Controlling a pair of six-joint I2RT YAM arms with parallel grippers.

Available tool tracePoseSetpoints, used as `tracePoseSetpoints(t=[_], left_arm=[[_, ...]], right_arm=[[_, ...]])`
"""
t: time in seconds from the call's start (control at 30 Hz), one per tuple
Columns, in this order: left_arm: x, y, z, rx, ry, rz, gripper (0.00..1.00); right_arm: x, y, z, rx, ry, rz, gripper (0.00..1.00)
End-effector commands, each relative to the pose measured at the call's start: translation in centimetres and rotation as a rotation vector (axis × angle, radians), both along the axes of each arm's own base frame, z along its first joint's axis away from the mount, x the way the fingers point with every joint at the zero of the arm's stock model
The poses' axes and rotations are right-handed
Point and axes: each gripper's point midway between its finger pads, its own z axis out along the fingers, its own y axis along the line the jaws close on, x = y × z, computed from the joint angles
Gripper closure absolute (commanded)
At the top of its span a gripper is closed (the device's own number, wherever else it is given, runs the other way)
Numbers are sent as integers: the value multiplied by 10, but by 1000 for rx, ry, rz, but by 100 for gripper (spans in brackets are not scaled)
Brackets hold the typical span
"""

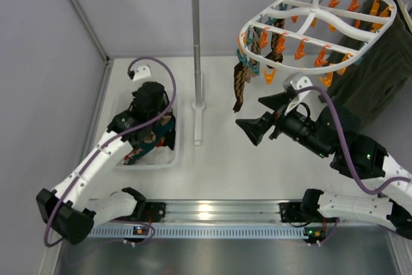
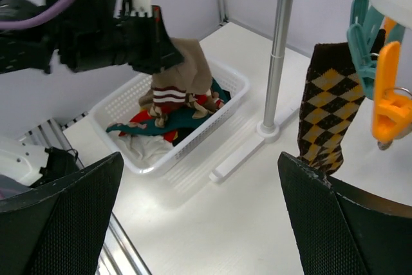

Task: Remove the socks clipped to the hanger

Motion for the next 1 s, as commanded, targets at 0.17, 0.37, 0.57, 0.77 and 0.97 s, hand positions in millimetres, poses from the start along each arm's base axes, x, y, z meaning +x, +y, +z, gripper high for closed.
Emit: tracePoseSetpoints(t=[0.17, 0.37, 0.57, 0.77, 0.97], left_arm=[[55, 49, -87, -160, 317, 120, 100], [57, 49, -173, -259, 456, 144, 100], [56, 57, -206, -265, 492, 202, 100], [66, 53, -144, -290, 345, 144, 78], [54, 54, -70, -301, 198, 90, 17]], right_arm=[[-25, 10, 21, 111, -27, 149, 1], [-45, 6, 19, 153, -36, 239, 1], [-53, -5, 9, 165, -30, 251, 1], [-58, -20, 4, 171, -27, 236, 0], [-60, -41, 10, 196, -41, 192, 1]])
